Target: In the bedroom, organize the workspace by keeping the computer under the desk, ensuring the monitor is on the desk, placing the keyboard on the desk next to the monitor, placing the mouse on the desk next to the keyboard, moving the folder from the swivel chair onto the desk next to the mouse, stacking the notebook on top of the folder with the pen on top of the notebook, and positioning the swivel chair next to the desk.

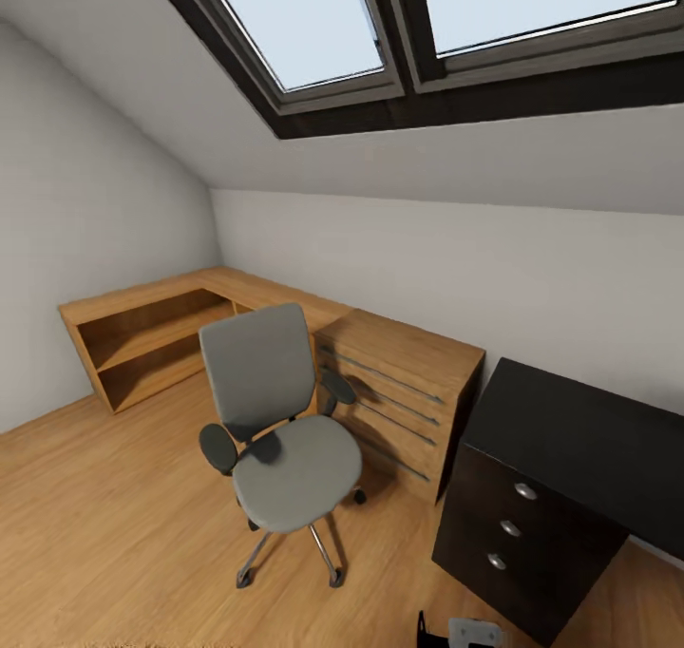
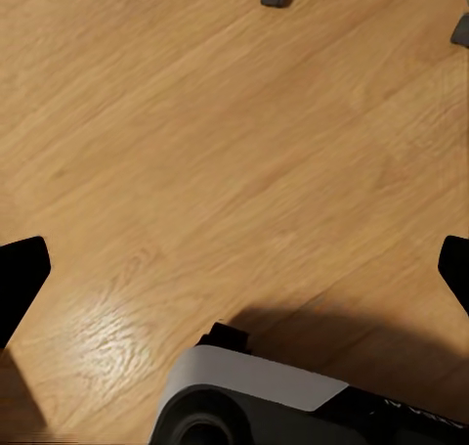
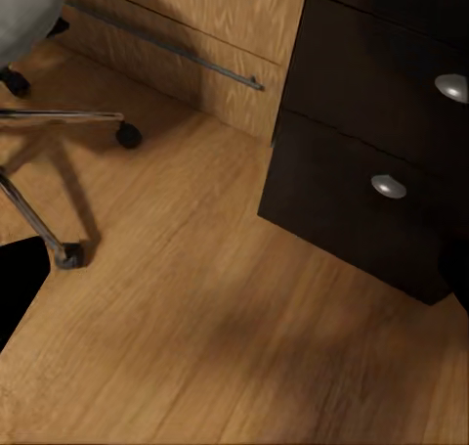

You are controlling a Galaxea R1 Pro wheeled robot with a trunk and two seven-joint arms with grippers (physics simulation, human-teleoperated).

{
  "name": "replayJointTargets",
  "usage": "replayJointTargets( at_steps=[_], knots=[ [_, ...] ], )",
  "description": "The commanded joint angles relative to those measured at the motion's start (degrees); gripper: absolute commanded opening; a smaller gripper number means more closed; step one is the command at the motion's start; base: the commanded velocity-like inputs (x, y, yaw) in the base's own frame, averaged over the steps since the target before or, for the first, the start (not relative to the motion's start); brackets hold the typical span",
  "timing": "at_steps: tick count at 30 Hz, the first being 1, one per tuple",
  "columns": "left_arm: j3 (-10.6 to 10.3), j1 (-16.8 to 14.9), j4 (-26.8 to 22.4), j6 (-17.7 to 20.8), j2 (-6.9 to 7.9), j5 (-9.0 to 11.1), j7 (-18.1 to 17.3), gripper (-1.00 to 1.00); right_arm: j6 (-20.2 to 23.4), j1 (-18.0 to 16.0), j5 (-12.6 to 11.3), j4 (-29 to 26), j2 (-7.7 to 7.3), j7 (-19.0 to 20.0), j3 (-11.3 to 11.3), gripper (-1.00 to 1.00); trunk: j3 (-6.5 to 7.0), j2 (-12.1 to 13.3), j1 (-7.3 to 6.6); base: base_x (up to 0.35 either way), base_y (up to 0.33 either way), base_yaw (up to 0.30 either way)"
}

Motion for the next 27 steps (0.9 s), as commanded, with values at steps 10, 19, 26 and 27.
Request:
replayJointTargets(
  at_steps=[10,19,26,27],
  knots=[
    [-0.47,-0.02,0.08,-0.31,-0.07,0.46,0.51,1.0,-2.56,-0.04,-1.57,0.04,0.46,-0.19,0.17,1.0,-0.14,-0.04,0.01,0.0,0.0,0.283],
    [-0.48,0.0,0.15,-0.31,-0.2,0.39,0.51,1.0,-2.68,-0.04,-1.63,-0.01,0.41,-0.22,0.11,1.0,-0.41,-0.04,0.01,0.0,0.0,0.274],
    [-0.47,0.03,0.15,-0.31,-0.23,0.39,0.51,1.0,-2.68,-0.04,-1.64,0.04,0.14,-0.23,0.15,1.0,-0.67,-0.04,0.01,0.0,0.0,0.264],
    [-0.47,0.03,0.16,-0.31,-0.23,0.39,0.51,1.0,-2.68,-0.04,-1.64,0.04,0.13,-0.23,0.16,1.0,-0.7,-0.04,0.01,0.0,0.0,0.263]
  ],
)
